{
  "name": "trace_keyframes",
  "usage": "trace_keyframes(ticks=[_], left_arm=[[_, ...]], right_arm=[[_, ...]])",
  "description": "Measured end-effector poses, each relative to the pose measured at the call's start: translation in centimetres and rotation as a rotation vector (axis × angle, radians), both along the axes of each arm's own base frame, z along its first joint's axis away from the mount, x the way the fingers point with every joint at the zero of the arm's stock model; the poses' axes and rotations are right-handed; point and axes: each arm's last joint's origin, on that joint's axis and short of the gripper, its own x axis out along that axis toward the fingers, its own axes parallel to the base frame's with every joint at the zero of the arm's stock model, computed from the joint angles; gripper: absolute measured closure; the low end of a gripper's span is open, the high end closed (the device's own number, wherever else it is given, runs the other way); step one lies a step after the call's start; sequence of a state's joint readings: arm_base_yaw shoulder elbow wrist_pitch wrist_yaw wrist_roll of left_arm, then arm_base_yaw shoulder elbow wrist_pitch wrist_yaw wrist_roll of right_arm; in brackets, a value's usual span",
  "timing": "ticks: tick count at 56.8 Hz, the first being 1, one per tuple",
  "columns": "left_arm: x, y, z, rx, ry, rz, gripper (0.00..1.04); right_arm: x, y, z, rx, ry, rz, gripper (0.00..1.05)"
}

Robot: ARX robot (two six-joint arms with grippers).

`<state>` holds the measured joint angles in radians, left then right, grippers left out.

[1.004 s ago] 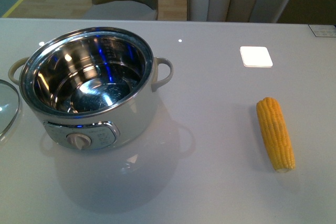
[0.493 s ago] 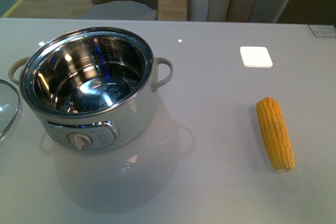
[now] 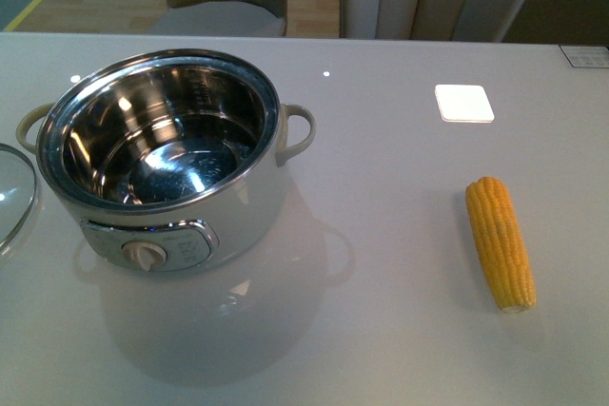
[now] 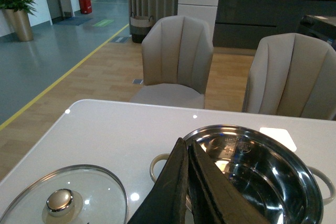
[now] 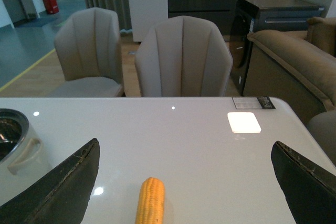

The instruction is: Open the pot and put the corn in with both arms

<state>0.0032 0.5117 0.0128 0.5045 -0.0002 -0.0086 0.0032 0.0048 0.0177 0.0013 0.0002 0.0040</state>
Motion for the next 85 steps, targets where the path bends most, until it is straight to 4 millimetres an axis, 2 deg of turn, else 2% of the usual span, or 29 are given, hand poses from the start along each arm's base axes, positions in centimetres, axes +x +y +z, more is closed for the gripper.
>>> trace_keyframes(ticks=[46, 55, 85], left_arm=[[-2.2, 0.0, 0.2, 0.0, -0.007, -0.001, 1.01], [-3.3, 0.0, -0.1, 0.0, 0.0, 0.0, 1.01], [-3.3, 0.0, -0.1, 0.0, -0.002, -0.001, 1.01]], right_arm=[[0.0, 0.0, 0.0, 0.0, 0.0, 0.0, 0.09], [0.0, 0.0, 0.0, 0.0, 0.0, 0.0, 0.09], [0.0, 0.0, 0.0, 0.0, 0.0, 0.0, 0.09]])
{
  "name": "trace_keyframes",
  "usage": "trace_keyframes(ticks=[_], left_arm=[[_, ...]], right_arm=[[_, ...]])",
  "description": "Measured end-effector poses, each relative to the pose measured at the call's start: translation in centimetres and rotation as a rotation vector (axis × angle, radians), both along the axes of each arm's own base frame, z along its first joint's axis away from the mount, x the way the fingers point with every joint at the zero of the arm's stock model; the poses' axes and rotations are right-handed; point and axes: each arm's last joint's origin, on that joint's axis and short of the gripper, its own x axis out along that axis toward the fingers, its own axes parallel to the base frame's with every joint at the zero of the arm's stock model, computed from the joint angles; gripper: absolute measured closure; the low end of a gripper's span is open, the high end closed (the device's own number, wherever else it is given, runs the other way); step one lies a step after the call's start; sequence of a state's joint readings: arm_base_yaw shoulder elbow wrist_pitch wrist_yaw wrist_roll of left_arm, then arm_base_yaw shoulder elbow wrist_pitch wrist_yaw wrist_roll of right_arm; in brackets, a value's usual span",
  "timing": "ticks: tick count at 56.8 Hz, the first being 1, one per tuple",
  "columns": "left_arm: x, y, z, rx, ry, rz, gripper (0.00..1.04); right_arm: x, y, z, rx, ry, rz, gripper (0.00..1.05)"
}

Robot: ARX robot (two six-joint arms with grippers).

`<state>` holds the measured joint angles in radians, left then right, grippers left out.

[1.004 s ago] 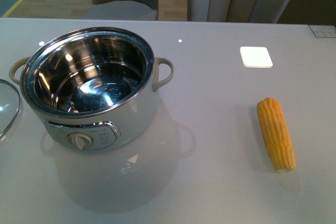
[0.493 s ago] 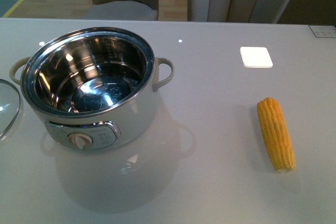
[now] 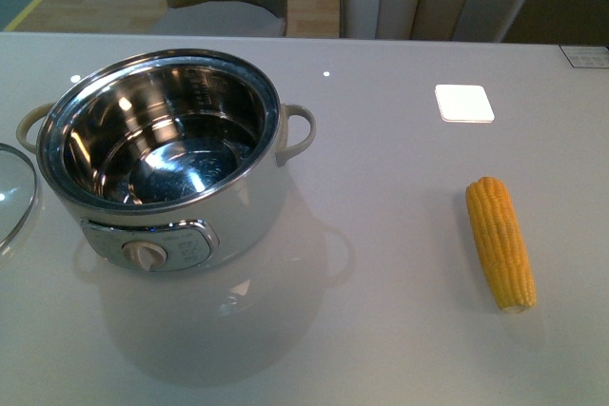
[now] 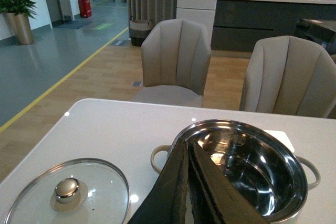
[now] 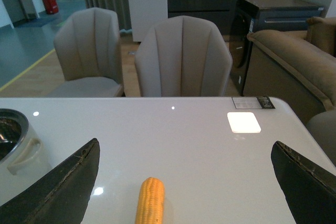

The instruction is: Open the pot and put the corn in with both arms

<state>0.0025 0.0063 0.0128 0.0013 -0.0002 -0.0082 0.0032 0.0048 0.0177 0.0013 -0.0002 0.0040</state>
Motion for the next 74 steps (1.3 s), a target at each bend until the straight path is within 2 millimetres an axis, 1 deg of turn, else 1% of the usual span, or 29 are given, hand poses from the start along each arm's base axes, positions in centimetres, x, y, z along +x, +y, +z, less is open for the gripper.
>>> trace_keyframes(ticks=[6, 9, 13, 15, 17, 22, 26, 30, 34, 42, 45, 48, 51, 53, 59, 64, 70, 74], left_arm=[[0.0, 0.0, 0.0, 0.0, 0.0, 0.0, 1.01], [0.0, 0.0, 0.0, 0.0, 0.0, 0.0, 0.95], [0.0, 0.0, 0.0, 0.0, 0.0, 0.0, 0.79], [0.0, 0.0, 0.0, 0.0, 0.0, 0.0, 0.68], [0.0, 0.0, 0.0, 0.0, 0.0, 0.0, 0.61], [0.0, 0.0, 0.0, 0.0, 0.0, 0.0, 0.36], [0.0, 0.0, 0.0, 0.0, 0.0, 0.0, 0.24], [0.0, 0.0, 0.0, 0.001, 0.0, 0.0, 0.06], [0.0, 0.0, 0.0, 0.002, 0.0, 0.0, 0.08], [0.0, 0.0, 0.0, 0.002, 0.0, 0.0, 0.07], [0.0, 0.0, 0.0, 0.003, 0.0, 0.0, 0.07], [0.0, 0.0, 0.0, 0.003, 0.0, 0.001, 0.07], [0.0, 0.0, 0.0, 0.003, 0.0, -0.002, 0.07], [0.0, 0.0, 0.0, 0.003, 0.0, 0.0, 0.07], [0.0, 0.0, 0.0, 0.003, 0.0, 0.0, 0.07], [0.0, 0.0, 0.0, 0.003, 0.0, 0.0, 0.07], [0.0, 0.0, 0.0, 0.003, 0.0, 0.0, 0.07], [0.0, 0.0, 0.0, 0.003, 0.0, 0.0, 0.07]], right_arm=[[0.0, 0.0, 0.0, 0.0, 0.0, 0.0, 0.09], [0.0, 0.0, 0.0, 0.0, 0.0, 0.0, 0.09], [0.0, 0.0, 0.0, 0.0, 0.0, 0.0, 0.09], [0.0, 0.0, 0.0, 0.0, 0.0, 0.0, 0.09], [0.0, 0.0, 0.0, 0.0, 0.0, 0.0, 0.09], [0.0, 0.0, 0.0, 0.0, 0.0, 0.0, 0.09], [0.0, 0.0, 0.0, 0.0, 0.0, 0.0, 0.09], [0.0, 0.0, 0.0, 0.0, 0.0, 0.0, 0.09], [0.0, 0.0, 0.0, 0.0, 0.0, 0.0, 0.09], [0.0, 0.0, 0.0, 0.004, 0.004, -0.007, 0.09], [0.1, 0.0, -0.1, 0.069, 0.172, -0.126, 0.09], [0.3, 0.0, -0.1, 0.101, 0.42, -0.31, 0.09], [0.6, 0.0, -0.4, 0.096, 0.548, -0.396, 0.09], [1.0, 0.0, -0.7, 0.104, 0.59, -0.412, 0.09], [2.2, 0.3, -1.1, 0.149, 0.656, -0.362, 0.09], [3.8, 0.6, -1.4, 0.161, 0.67, -0.298, 0.09], [6.2, 1.1, -1.9, 0.146, 0.673, -0.233, 0.09], [8.6, 1.7, -2.8, 0.122, 0.68, -0.155, 0.09]])
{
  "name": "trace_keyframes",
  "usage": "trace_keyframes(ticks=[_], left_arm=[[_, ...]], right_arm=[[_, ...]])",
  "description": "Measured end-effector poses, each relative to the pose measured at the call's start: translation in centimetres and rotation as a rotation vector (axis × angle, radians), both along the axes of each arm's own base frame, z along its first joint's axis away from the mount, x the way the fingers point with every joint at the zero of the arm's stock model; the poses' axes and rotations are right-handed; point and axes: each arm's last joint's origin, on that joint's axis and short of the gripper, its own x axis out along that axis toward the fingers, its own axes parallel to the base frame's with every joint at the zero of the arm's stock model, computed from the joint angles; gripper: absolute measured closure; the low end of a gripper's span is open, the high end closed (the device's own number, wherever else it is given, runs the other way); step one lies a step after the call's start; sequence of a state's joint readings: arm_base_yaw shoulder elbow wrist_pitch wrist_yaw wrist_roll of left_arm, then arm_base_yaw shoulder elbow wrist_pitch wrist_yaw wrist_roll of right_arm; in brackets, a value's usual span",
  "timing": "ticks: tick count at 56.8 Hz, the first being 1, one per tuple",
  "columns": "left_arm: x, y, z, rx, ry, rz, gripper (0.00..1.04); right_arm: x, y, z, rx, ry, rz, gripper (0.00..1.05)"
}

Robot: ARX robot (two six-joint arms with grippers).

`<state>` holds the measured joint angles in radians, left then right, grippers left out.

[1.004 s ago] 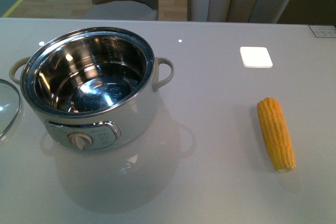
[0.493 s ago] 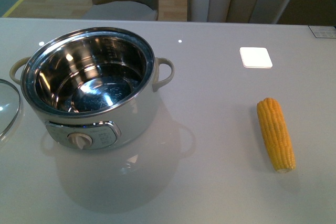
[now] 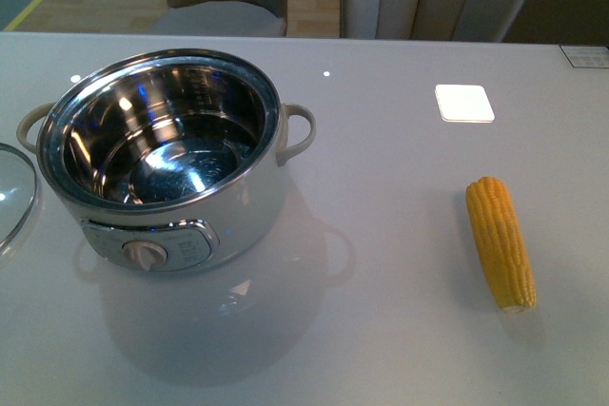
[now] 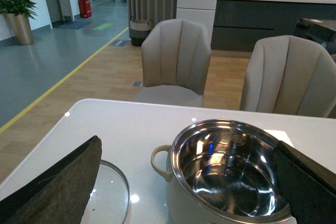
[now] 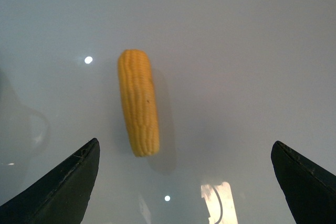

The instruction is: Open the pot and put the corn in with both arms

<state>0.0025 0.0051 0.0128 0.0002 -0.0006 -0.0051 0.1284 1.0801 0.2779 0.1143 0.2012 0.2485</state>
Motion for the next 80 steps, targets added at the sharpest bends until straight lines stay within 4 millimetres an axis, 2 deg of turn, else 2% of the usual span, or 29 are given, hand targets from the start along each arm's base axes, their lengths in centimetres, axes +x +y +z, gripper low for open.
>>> trace_keyframes(ticks=[7, 20, 31, 44, 57, 61, 70, 80], left_arm=[[0.0, 0.0, 0.0, 0.0, 0.0, 0.0, 0.07], [0.0, 0.0, 0.0, 0.0, 0.0, 0.0, 0.07], [0.0, 0.0, 0.0, 0.0, 0.0, 0.0, 0.07], [0.0, 0.0, 0.0, 0.0, 0.0, 0.0, 0.07], [0.0, 0.0, 0.0, 0.0, 0.0, 0.0, 0.07], [0.0, 0.0, 0.0, 0.0, 0.0, 0.0, 0.07], [0.0, 0.0, 0.0, 0.0, 0.0, 0.0, 0.07], [0.0, 0.0, 0.0, 0.0, 0.0, 0.0, 0.07]], right_arm=[[4.6, 0.9, -3.0, 0.006, 0.028, 0.112, 0.09], [9.0, 1.4, -8.3, -0.029, 0.158, 0.198, 0.09], [11.8, 1.5, -11.3, -0.032, 0.219, 0.214, 0.09], [14.9, 2.2, -13.1, -0.028, 0.236, 0.217, 0.09], [15.2, 2.9, -15.6, -0.042, 0.294, 0.225, 0.09], [15.1, 2.9, -15.9, -0.044, 0.304, 0.225, 0.14], [15.0, 3.0, -16.1, -0.047, 0.303, 0.225, 0.39], [14.2, 3.0, -15.8, -0.041, 0.3, 0.233, 0.63]])
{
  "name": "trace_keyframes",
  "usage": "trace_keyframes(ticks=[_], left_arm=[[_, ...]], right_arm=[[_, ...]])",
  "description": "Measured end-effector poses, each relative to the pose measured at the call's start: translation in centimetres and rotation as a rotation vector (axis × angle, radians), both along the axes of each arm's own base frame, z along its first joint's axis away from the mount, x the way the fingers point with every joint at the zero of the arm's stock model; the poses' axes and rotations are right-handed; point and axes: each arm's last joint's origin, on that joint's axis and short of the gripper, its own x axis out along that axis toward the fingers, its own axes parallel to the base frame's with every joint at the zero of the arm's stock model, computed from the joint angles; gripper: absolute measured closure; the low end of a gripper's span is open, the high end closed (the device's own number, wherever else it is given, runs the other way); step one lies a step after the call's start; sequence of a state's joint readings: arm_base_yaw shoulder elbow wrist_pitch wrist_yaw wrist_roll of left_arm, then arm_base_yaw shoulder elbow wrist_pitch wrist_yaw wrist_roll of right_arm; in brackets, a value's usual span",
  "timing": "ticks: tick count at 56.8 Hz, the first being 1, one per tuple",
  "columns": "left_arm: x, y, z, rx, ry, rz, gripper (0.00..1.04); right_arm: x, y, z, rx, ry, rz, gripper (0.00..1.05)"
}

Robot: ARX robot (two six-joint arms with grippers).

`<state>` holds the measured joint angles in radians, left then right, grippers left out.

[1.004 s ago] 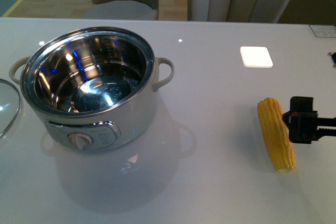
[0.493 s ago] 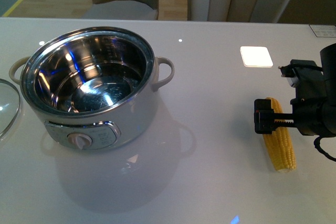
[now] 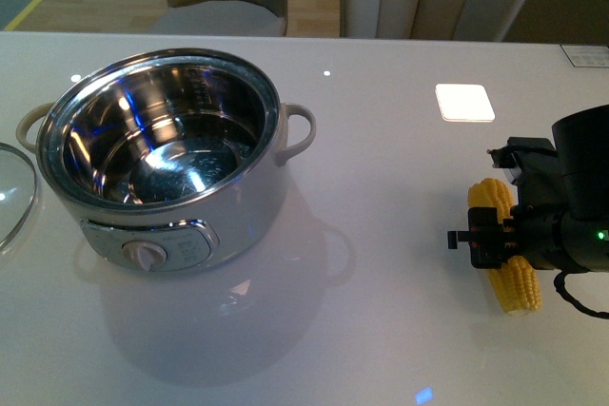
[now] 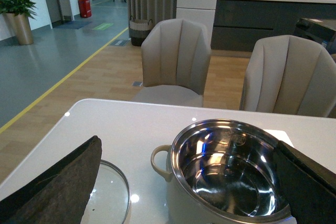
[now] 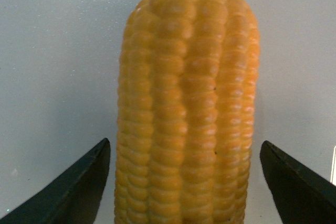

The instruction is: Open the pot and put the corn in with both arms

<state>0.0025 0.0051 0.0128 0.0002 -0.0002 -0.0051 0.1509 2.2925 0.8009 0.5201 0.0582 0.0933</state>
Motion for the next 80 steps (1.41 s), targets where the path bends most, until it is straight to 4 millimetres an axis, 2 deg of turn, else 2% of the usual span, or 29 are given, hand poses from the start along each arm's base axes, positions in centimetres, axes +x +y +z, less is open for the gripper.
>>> trace_keyframes(ticks=[10, 20, 28, 34, 49, 55, 63, 71, 80], left_arm=[[0.0, 0.0, 0.0, 0.0, 0.0, 0.0, 0.07], [0.0, 0.0, 0.0, 0.0, 0.0, 0.0, 0.07], [0.0, 0.0, 0.0, 0.0, 0.0, 0.0, 0.07], [0.0, 0.0, 0.0, 0.0, 0.0, 0.0, 0.07], [0.0, 0.0, 0.0, 0.0, 0.0, 0.0, 0.07], [0.0, 0.0, 0.0, 0.0, 0.0, 0.0, 0.07], [0.0, 0.0, 0.0, 0.0, 0.0, 0.0, 0.07], [0.0, 0.0, 0.0, 0.0, 0.0, 0.0, 0.07], [0.0, 0.0, 0.0, 0.0, 0.0, 0.0, 0.07]], right_arm=[[-0.5, 0.2, 2.3, 0.027, -0.048, 0.021, 0.73], [0.1, 1.2, 6.4, 0.104, -0.145, 0.034, 0.77], [1.3, 2.9, 9.6, 0.191, -0.215, 0.033, 0.79], [2.3, 5.0, 11.5, 0.271, -0.25, 0.038, 0.81], [3.9, 12.3, 15.5, 0.483, -0.294, 0.102, 0.82], [4.5, 14.8, 16.3, 0.552, -0.289, 0.11, 0.82], [5.3, 17.1, 16.2, 0.606, -0.248, 0.105, 0.82], [6.1, 18.6, 16.1, 0.636, -0.218, 0.095, 0.82], [7.0, 20.1, 17.5, 0.648, -0.206, 0.109, 0.82]])
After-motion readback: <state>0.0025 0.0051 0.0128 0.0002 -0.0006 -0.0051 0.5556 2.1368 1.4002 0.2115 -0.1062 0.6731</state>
